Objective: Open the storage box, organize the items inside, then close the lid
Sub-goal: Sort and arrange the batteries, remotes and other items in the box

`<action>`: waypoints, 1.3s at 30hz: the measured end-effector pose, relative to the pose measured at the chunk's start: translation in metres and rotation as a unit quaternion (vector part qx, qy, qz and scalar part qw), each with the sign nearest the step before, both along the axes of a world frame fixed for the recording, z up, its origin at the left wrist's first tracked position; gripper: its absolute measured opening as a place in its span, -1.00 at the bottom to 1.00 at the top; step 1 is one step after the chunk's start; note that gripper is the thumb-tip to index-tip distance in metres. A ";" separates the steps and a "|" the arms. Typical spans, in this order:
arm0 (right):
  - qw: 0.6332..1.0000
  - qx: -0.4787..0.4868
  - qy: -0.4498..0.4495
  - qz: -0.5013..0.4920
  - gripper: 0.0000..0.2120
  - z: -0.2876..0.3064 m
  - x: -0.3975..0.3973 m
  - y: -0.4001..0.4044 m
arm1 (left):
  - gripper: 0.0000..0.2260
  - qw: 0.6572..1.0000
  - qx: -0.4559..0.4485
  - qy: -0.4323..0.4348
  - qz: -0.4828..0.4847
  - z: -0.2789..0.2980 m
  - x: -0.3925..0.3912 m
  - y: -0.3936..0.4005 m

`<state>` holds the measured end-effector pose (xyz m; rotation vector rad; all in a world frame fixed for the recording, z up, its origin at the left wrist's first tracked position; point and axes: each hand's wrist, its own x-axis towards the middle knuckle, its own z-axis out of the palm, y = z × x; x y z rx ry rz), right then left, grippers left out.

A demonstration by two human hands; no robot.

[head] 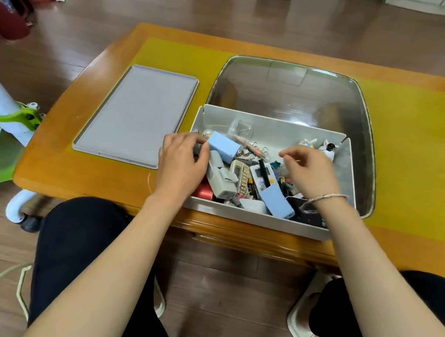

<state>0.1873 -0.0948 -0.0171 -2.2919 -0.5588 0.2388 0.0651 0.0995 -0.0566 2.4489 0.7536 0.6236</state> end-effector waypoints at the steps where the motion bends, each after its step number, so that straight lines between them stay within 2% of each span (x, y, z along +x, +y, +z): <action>1: 0.998 -0.058 0.003 -0.015 -0.81 -0.004 0.010 -0.009 | -0.78 1.000 0.000 0.006 0.001 0.000 0.000 0.000; 4: 0.976 -0.212 0.041 -0.005 -0.72 -0.018 0.026 -0.025 | -0.80 1.000 -0.006 0.014 0.006 0.000 0.001 0.000; 7: 0.959 -0.279 0.057 0.016 -0.68 -0.028 0.024 -0.021 | -0.82 1.000 -0.010 0.010 0.013 -0.001 0.001 -0.001; 13: 0.974 -0.159 0.135 0.088 -0.74 -0.033 0.010 -0.003 | -0.82 1.000 -0.001 0.006 0.015 0.000 0.001 0.000; 18: 0.969 -0.149 0.139 0.136 -0.73 -0.029 0.011 -0.005 | -0.80 1.000 -0.010 0.001 0.017 0.000 0.001 0.000; 20: 0.973 -0.112 0.150 0.133 -0.70 -0.025 0.012 -0.009 | -0.80 1.000 -0.012 -0.002 0.018 0.000 0.001 0.000; 22: 0.982 -0.093 0.116 0.115 -0.69 -0.021 0.017 -0.017 | -0.81 1.000 -0.011 -0.003 0.016 -0.001 0.001 0.001; 25: 0.978 -0.187 0.039 0.084 -0.68 -0.015 0.030 -0.035 | -0.81 1.000 -0.011 -0.005 0.016 -0.001 0.000 0.000; 28: 0.933 -0.346 0.015 0.102 -0.56 -0.019 0.037 -0.044 | -0.80 1.000 -0.018 -0.006 0.019 -0.001 0.001 0.001; 31: 0.886 -0.440 0.034 0.141 -0.56 -0.022 0.035 -0.039 | -0.77 0.999 -0.026 -0.006 0.020 -0.001 0.000 0.001; 34: 0.873 -0.461 0.026 0.154 -0.70 -0.020 0.033 -0.035 | -0.73 0.999 -0.030 -0.006 0.021 -0.001 -0.001 0.001; 37: 0.881 -0.435 0.079 0.168 -0.55 -0.014 0.032 -0.036 | -0.73 0.999 -0.031 -0.010 0.019 -0.001 0.000 0.001; 39: 0.888 -0.399 0.134 0.187 -0.55 -0.008 0.031 -0.040 | -0.73 0.999 -0.029 -0.006 0.023 -0.002 0.001 0.001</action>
